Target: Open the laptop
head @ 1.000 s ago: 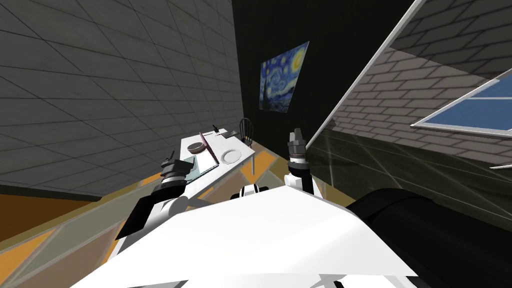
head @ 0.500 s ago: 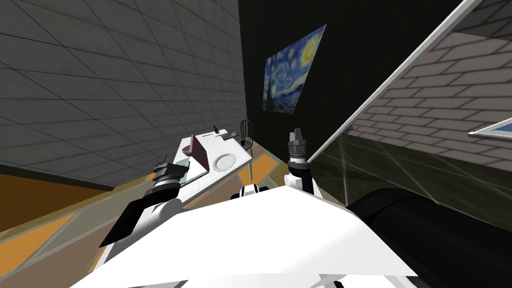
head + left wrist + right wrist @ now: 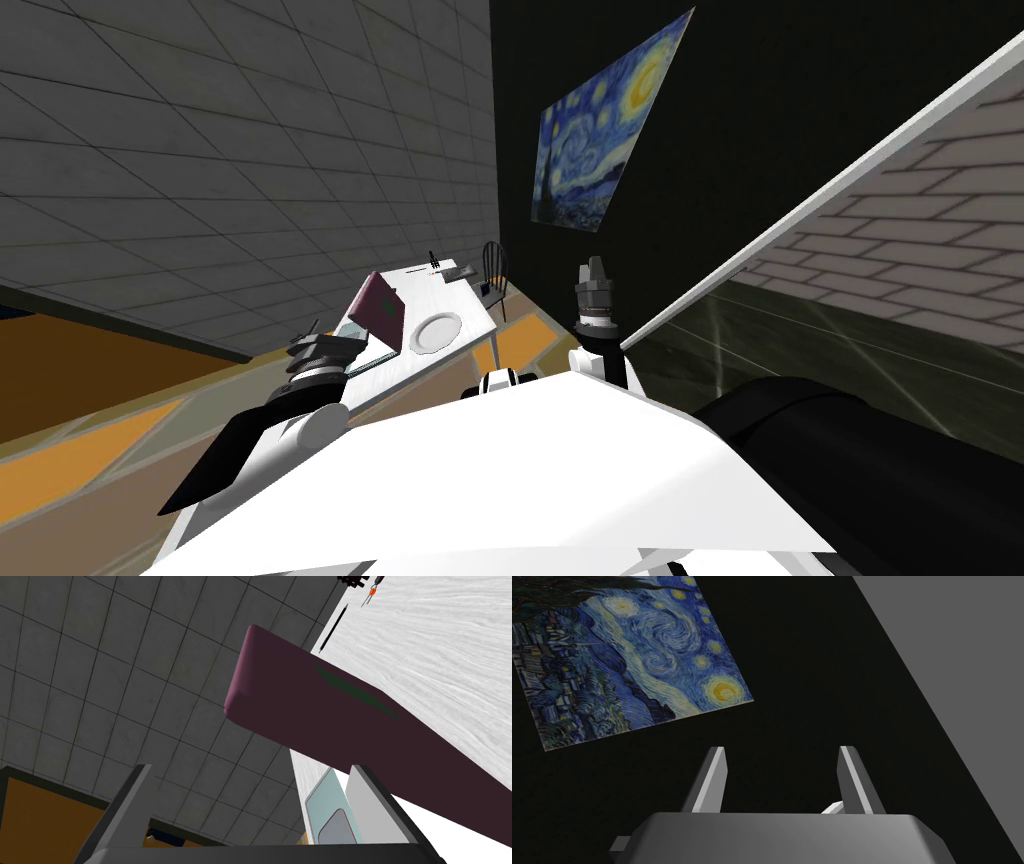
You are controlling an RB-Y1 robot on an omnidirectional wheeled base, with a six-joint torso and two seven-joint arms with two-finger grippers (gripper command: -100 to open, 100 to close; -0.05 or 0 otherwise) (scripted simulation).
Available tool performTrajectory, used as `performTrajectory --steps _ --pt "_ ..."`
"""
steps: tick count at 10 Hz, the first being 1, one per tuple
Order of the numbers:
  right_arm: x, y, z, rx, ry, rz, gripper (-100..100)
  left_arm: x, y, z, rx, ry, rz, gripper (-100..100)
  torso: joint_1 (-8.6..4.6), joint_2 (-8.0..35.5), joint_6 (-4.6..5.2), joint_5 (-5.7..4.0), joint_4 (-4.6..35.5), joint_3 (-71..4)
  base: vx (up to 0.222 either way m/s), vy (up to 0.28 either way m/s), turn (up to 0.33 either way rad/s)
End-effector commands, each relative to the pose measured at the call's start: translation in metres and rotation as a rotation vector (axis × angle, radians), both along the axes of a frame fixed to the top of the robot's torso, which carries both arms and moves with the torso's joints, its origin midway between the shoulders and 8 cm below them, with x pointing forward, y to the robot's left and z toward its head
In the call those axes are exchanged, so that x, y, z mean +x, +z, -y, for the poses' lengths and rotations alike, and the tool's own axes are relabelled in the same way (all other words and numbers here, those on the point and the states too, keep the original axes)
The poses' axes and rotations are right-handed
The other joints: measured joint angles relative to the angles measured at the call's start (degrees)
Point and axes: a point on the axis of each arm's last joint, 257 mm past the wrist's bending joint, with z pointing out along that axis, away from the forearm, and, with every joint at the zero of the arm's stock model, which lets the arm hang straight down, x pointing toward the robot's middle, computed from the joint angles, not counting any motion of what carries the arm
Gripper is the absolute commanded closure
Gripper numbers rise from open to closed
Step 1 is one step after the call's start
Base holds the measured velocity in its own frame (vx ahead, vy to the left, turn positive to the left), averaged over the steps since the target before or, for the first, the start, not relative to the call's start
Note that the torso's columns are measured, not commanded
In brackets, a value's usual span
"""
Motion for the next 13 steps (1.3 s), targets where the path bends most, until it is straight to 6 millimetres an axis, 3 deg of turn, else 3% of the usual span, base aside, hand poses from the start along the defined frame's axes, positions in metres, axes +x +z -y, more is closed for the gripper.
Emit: performTrajectory --steps 1,4,5,12,13 --pt "0.000 0.000 0.000 0.000 0.000 0.000 0 -0.007 -0.008 -0.011 -0.054 0.028 -0.007 -100 -0.02 0.03 0.04 -0.02 0.01 0.02 0.127 -0.161 0.105" --pt "0.000 0.000 0.000 0.000 0.000 0.000 0 -0.008 -0.001 -0.011 -0.039 0.023 -0.004 -100 0.35 0.00 0.02 0.10 0.02 0.02 0.081 -0.030 0.011" --pt "0.000 0.000 0.000 0.000 0.000 0.000 0 -0.008 -0.001 -0.011 -0.040 0.022 -0.005 100 0.19 0.09 0.02 0.06 0.02 0.05 0.014 0.005 0.010" --pt "0.000 0.000 0.000 0.000 0.000 0.000 0 -0.005 -0.009 0.011 -0.402 -0.009 0.133 100 0.71 -0.18 -0.30 0.44 -0.30 -0.05 -0.034 0.113 0.029" --pt "0.000 0.000 0.000 -0.001 0.000 0.000 0 -0.002 -0.001 0.013 -0.356 -0.015 0.133 100 0.68 -0.20 -0.25 0.40 -0.26 -0.05 -0.009 0.058 0.005"
